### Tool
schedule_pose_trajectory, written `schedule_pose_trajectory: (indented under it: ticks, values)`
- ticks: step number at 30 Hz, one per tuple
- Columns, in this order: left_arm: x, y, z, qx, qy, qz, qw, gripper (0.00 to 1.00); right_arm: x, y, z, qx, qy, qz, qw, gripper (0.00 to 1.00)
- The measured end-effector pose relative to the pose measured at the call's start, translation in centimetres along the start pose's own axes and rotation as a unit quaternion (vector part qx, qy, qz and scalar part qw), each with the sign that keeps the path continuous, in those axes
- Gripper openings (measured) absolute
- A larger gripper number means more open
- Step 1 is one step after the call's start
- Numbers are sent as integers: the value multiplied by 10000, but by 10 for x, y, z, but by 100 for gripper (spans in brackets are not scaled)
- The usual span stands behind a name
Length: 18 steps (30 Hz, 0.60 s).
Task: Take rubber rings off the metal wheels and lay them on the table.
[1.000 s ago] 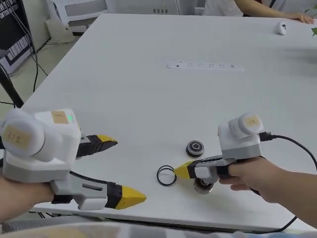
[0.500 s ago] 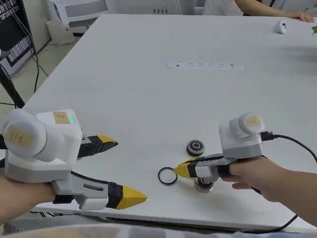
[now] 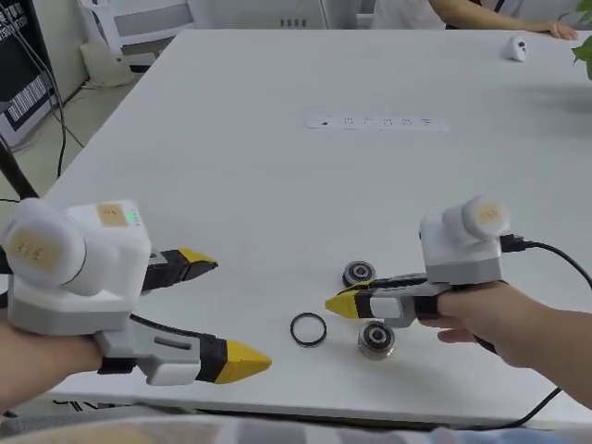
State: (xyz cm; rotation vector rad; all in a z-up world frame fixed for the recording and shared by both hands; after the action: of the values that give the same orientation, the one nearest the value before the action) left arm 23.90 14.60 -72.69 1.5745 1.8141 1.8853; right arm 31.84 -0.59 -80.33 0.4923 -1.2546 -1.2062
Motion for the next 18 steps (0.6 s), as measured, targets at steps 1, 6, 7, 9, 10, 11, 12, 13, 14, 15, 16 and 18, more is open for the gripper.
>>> schedule_pose_trajectory:
  ticks: [1, 6, 7, 9, 10, 11, 12, 13, 14, 15, 16, 18]
  values:
    - [-1, 1, 0, -11, -7, -3, 10000, 80, 2, 1, -1, 15, -14, -26, 10000, 17]
    - [-4, 5, 0, -38, -31, -11, 10000, 79, 12, 4, -5, -34, -102, -180, 9998, 18]
    - [-5, 6, 0, -48, -36, -5, 10000, 79, 14, 4, -5, -35, -123, -193, 9997, 18]
    - [-7, 7, 0, -77, -42, 8, 10000, 79, 18, 4, -7, -45, -171, -223, 9996, 18]
    - [-8, 9, 0, -90, -48, 6, 9999, 79, 21, 3, -8, -40, -205, -238, 9995, 19]
    - [-9, 10, 1, -95, -50, 5, 9999, 79, 22, 3, -9, -36, -222, -249, 9994, 19]
    - [-10, 11, 1, -102, -53, 3, 9999, 79, 25, 4, -9, -44, -254, -278, 9993, 19]
    - [-10, 12, 2, -109, -60, -3, 9999, 78, 26, 4, -9, -51, -272, -299, 9992, 19]
    - [-10, 13, 2, -119, -69, -12, 9999, 78, 28, 3, -11, -59, -285, -316, 9991, 19]
    - [-11, 14, 3, -129, -77, -21, 9999, 78, 30, 2, -12, -64, -317, -336, 9989, 19]
    - [-12, 16, 4, -137, -77, -24, 9999, 77, 31, 2, -14, -63, -338, -348, 9988, 19]
    - [-13, 18, 5, -146, -76, -23, 9999, 77, 34, 3, -16, -51, -389, -365, 9986, 20]
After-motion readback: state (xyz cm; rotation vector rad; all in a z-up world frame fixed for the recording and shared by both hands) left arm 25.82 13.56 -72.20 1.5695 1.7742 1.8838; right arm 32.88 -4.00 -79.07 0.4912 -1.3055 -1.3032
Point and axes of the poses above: the centre of the closed fingertips' face, and the gripper's own axes: x roughly backward along the fingers, z roughly to its left, y roughly out of its top, the point moved 5 cm from there along x, roughly backward along the fingers, and after that the axes turned 14 degrees about x, right-handed, at the moved point
